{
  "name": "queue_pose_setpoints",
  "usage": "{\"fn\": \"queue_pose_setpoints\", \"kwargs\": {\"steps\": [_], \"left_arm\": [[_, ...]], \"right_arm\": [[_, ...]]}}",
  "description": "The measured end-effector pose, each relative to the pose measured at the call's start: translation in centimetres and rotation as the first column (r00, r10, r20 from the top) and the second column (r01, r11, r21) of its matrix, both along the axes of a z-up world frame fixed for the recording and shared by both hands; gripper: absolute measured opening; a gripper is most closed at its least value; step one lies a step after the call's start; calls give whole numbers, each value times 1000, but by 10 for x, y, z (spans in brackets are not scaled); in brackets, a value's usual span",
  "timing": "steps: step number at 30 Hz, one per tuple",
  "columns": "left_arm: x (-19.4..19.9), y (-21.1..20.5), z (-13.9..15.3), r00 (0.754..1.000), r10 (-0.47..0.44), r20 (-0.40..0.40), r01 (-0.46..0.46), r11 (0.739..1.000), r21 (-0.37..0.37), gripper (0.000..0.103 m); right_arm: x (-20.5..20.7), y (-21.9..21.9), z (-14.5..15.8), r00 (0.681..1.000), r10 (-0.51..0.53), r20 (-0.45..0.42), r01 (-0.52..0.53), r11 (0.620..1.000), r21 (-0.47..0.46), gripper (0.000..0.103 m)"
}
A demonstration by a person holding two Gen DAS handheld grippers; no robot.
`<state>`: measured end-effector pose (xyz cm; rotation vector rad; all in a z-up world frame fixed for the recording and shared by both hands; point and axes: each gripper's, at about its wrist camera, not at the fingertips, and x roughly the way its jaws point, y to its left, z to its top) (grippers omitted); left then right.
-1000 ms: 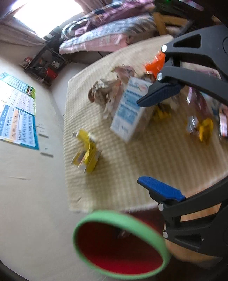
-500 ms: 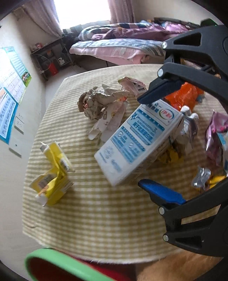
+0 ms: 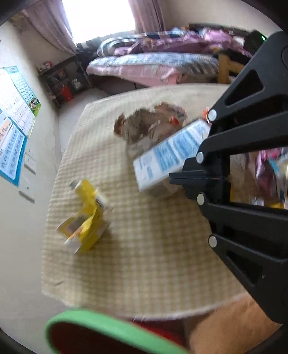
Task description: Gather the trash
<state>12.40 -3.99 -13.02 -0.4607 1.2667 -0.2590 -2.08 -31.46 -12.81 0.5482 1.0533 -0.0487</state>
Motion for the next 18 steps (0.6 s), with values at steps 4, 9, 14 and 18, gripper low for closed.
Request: {"fn": "queue_pose_setpoints", "kwargs": {"steps": [4, 9, 14, 18], "left_arm": [[-8, 10, -1, 1000, 3, -31, -4, 1000, -30, 21], [-20, -14, 19, 993, -68, 101, 58, 993, 102, 66], [-13, -55, 35, 969, -161, 186, 103, 953, 285, 89], [-1, -76, 27, 971, -192, 141, 127, 917, 377, 92]], "right_arm": [[1, 0, -4, 1000, -3, -22, 2, 1000, -12, 62], [2, -1, -15, 998, -6, -63, 4, 1000, -24, 54], [-1, -1, -6, 1000, -1, -18, 1, 1000, -4, 34], [-1, 1, -2, 1000, 12, 3, -12, 1000, 6, 34]]}}
